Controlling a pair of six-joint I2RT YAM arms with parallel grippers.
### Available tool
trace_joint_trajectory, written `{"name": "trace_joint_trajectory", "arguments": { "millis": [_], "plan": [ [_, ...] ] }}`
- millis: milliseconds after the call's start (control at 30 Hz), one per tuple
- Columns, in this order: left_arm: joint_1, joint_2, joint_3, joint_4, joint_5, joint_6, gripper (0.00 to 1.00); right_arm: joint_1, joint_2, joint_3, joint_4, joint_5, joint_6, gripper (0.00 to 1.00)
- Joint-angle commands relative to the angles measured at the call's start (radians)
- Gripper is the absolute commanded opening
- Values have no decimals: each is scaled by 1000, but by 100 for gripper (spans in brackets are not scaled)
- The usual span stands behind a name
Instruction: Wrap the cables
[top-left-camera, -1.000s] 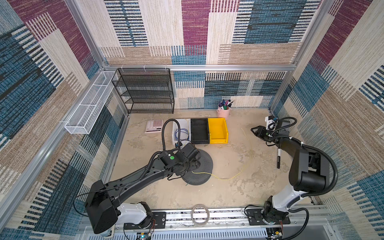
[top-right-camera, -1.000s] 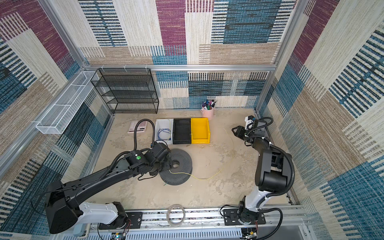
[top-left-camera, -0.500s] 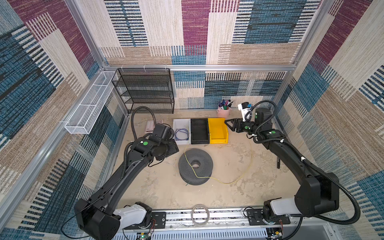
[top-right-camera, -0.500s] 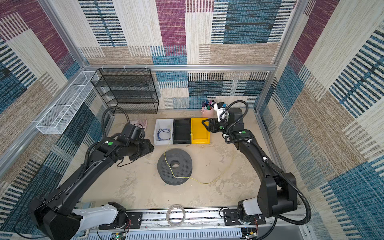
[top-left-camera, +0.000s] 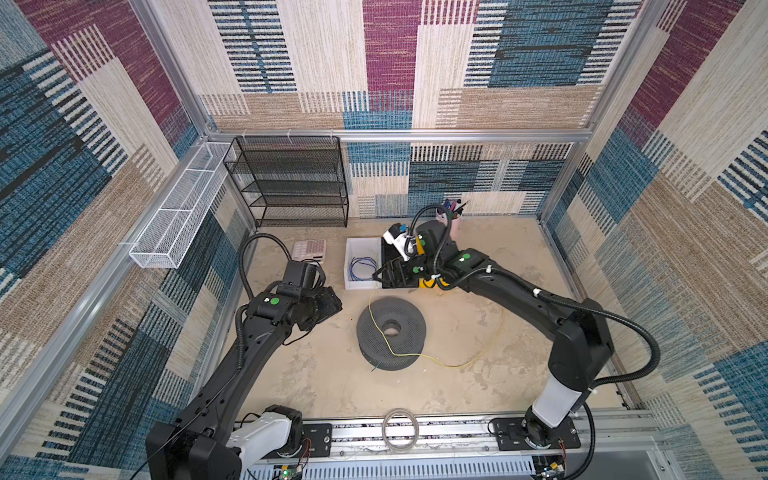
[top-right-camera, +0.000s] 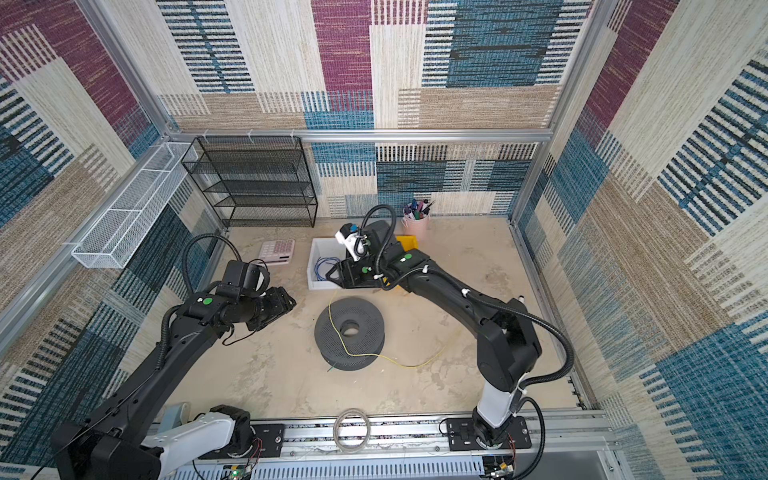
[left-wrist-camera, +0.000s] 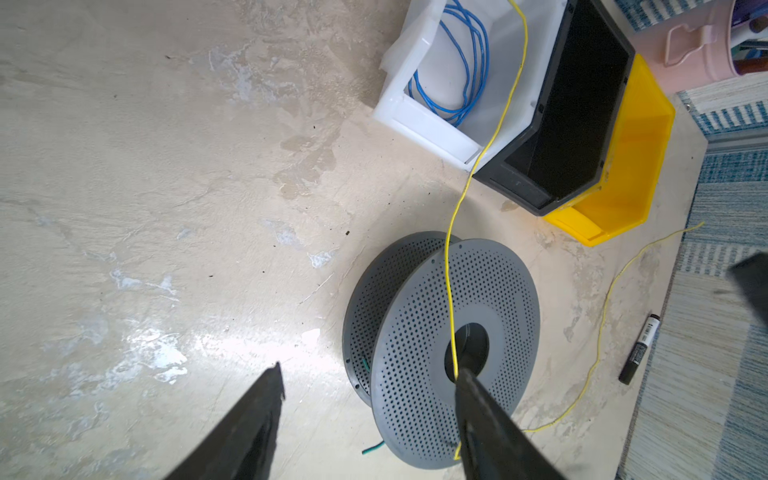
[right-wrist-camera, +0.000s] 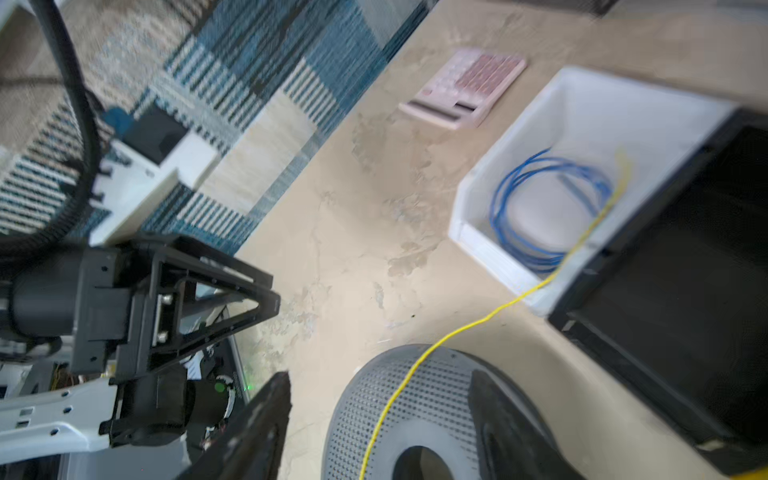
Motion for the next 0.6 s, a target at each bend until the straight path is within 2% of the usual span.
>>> {"name": "trace_joint_trajectory", "arguments": {
  "millis": [0, 167, 267, 367, 567],
  "plan": [
    [13, -27, -29, 49, -1, -13, 67, 69, 50, 33, -89, 82, -3, 70],
    [44, -73, -54, 40, -32, -11, 67, 151, 141, 94, -167, 257, 26, 70],
    [49, -103, -64, 30, -64, -3, 67, 157, 146, 66, -112, 266, 78, 69],
    [58, -129, -80, 31, -77, -2, 68, 175, 195, 127, -187, 358, 86, 66],
    [78, -151, -110, 49, -66, 7, 68, 175, 182, 93, -195, 399, 124, 64]
  ]
}}
